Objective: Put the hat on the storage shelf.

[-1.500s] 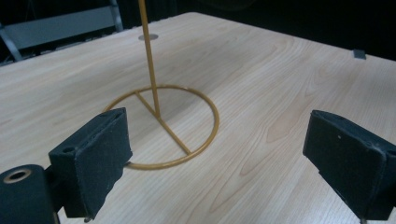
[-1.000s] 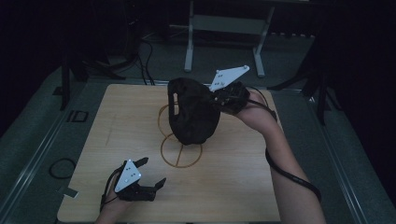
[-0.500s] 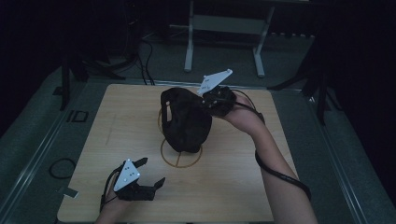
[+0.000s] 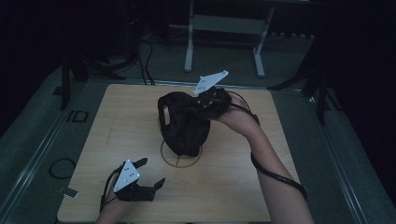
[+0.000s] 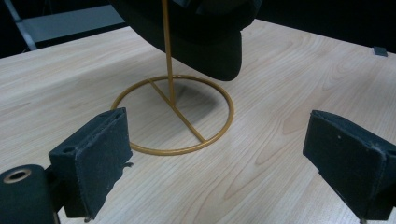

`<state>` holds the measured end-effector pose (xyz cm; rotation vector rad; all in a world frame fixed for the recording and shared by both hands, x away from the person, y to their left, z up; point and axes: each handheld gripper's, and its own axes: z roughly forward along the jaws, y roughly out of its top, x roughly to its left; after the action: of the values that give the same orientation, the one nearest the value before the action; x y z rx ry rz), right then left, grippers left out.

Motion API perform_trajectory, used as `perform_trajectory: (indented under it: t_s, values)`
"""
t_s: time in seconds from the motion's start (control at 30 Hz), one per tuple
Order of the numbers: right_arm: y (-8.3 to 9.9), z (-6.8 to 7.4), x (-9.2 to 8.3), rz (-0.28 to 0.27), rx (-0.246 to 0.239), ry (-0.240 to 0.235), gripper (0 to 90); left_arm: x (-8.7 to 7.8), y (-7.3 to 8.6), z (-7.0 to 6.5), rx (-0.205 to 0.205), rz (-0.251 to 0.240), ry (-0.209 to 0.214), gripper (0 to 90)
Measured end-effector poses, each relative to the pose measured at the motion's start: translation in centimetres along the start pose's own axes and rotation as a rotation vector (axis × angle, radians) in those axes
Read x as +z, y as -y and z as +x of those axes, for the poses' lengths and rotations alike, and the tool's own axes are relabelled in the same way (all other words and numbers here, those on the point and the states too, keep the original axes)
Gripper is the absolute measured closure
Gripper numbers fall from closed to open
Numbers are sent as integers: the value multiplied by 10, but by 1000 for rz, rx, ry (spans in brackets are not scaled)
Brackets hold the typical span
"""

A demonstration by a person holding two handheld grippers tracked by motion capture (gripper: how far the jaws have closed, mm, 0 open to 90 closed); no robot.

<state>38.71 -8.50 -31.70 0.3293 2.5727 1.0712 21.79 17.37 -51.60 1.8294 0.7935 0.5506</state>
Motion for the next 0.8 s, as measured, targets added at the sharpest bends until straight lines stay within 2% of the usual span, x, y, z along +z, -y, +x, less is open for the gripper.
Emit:
perform_trajectory:
  t_s: [0.13, 0.17, 0.23, 0.3, 0.43, 0.47, 0.57, 0.6, 0.63, 0.67, 0.8]
  values:
    - [1, -1, -2, -17, 16, 1, 473, 0, 0, 0, 2, 2, -3, 80]
    - [2, -2, -5, -27, 23, -9, 393, 0, 0, 0, 2, 3, -3, 80]
    - [4, -2, -7, -35, 29, -6, 383, 0, 1, 0, -2, 1, -4, 80]
    - [7, -5, -10, -48, 40, -7, 310, 0, 1, 1, -3, 3, -5, 81]
    - [16, -10, -21, -79, 80, -7, 254, -1, 1, 1, -4, 8, -9, 80]
    - [19, -11, -23, -84, 81, -13, 204, -1, 1, 2, -4, 9, -10, 80]
    - [25, -12, -28, -90, 83, -9, 190, -1, 2, 3, -7, 12, -15, 80]
    - [36, -14, -35, -97, 103, 9, 164, -1, 2, 4, -7, 14, -17, 81]
    - [36, -14, -35, -97, 103, 9, 164, -1, 3, 4, -7, 18, -19, 81]
    - [45, -16, -37, -90, 103, 21, 140, -1, 3, 5, -7, 21, -23, 81]
    - [59, -18, -40, -84, 115, 46, 139, -2, 3, 5, -10, 21, -27, 80]
